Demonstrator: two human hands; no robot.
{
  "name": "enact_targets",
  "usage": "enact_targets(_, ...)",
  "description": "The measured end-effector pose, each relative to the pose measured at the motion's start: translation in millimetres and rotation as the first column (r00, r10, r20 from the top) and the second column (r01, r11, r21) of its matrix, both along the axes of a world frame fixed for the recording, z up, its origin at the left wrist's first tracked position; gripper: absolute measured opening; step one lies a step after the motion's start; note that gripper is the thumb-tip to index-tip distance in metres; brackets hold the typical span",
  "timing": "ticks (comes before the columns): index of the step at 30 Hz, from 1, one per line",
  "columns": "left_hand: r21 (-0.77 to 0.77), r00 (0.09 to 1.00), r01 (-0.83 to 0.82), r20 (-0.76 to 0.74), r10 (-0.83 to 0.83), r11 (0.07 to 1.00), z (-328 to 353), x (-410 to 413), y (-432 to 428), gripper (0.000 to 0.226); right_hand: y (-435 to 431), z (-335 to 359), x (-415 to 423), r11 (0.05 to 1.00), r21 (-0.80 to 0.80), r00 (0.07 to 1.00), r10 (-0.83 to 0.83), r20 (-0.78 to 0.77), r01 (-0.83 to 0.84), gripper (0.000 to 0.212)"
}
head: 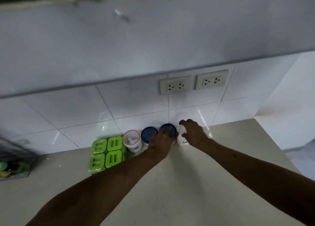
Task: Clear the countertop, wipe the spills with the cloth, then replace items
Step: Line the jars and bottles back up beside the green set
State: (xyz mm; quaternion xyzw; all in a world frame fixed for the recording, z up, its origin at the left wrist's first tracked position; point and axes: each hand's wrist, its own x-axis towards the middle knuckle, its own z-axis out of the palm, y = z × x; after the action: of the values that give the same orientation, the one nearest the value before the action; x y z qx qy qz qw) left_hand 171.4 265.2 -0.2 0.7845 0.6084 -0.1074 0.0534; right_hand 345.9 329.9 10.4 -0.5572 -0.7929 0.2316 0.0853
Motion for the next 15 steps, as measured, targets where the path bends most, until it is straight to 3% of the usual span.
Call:
enact_targets(4,-0.001,0.997,-0.073,0.01,0.073,0.997,-2.6,2.3,-13.7,0.089,4.2,2.1,-3.1,1.0,0.002,0.999,-0.02,-0.037,0.02,0.054)
enact_targets(10,-0.043,0.996,-0.086,-0.002,0.086,0.995,-1.3,-3.4,-18.8,0.088,-1.5,-2.9,-1.0,0.999,0.001,0.995,-0.042,-0.087,0.043,0.061)
enact_targets(15,-0.046,0.996,-0.086,0.036,0.087,0.995,7.2,-7.4,-23.2,0.084,-9.6,7.3,-3.5,0.999,-0.033,1.0,-0.028,-0.006,0.028,0.079)
